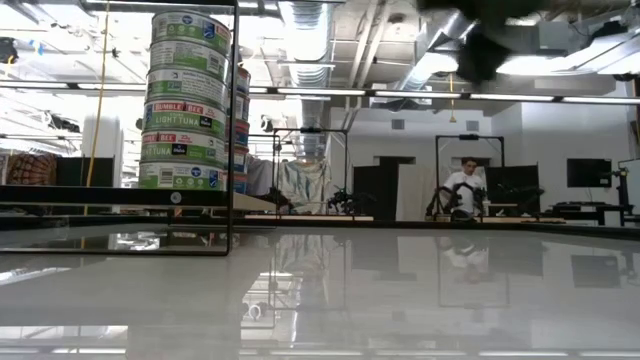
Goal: Stack canned seafood by type on shelf
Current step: Stack the blue-pink tuna can on top of the other blue-pink tuna can on the shelf
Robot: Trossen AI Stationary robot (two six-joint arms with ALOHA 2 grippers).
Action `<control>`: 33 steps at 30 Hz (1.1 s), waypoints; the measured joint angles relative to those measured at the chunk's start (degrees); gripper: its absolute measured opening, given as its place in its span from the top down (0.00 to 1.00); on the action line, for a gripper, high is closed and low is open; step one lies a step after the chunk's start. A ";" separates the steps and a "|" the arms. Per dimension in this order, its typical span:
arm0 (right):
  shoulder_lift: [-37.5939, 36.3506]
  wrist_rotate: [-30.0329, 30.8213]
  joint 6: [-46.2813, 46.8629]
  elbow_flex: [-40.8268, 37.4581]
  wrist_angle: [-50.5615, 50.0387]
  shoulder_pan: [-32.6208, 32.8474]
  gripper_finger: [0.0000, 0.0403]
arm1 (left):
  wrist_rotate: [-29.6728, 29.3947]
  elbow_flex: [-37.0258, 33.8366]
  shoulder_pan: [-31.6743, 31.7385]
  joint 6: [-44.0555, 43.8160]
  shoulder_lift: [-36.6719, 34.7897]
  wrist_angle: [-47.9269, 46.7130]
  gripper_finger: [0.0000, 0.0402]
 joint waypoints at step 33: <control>8.19 9.17 27.80 -15.24 -16.12 20.05 0.28 | 1.23 -0.55 -0.94 -3.02 7.32 15.37 0.31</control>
